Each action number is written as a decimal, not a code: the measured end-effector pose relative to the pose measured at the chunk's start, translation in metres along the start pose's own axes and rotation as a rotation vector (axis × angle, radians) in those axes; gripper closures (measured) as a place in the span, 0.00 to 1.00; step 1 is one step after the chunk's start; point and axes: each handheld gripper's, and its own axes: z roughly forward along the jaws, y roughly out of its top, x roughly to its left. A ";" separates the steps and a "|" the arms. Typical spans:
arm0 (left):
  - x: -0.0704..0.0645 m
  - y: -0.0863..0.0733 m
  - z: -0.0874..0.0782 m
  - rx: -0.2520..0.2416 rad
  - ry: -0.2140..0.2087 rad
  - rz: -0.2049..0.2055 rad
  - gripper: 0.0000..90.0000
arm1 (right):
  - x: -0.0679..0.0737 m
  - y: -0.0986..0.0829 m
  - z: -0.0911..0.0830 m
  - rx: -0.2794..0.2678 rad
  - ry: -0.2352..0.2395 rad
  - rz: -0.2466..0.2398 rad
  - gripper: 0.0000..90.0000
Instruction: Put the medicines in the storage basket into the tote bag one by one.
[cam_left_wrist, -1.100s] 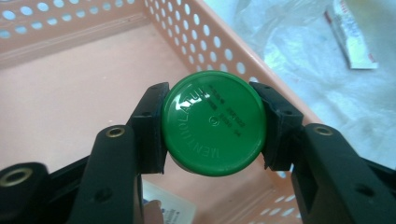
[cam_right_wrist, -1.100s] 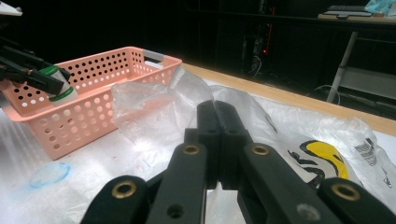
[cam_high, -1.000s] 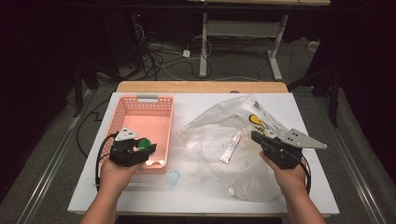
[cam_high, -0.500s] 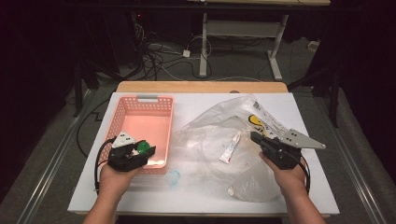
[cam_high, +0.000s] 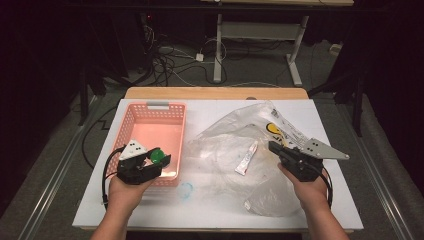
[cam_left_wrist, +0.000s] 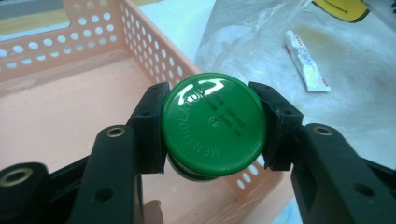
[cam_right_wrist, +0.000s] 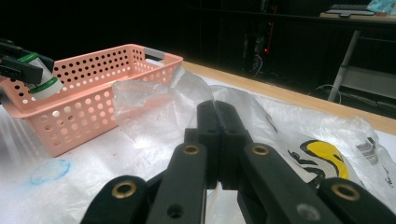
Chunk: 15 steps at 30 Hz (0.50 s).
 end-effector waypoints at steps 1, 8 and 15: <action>-0.001 0.001 0.000 -0.005 -0.001 0.000 0.55 | 0.000 0.000 0.000 0.000 0.002 0.000 1.00; -0.008 0.004 0.000 -0.020 -0.025 0.006 0.55 | 0.000 0.000 0.001 -0.001 0.001 0.000 1.00; -0.020 0.007 0.004 -0.020 -0.058 0.029 0.55 | 0.000 0.000 0.001 -0.001 0.002 -0.002 1.00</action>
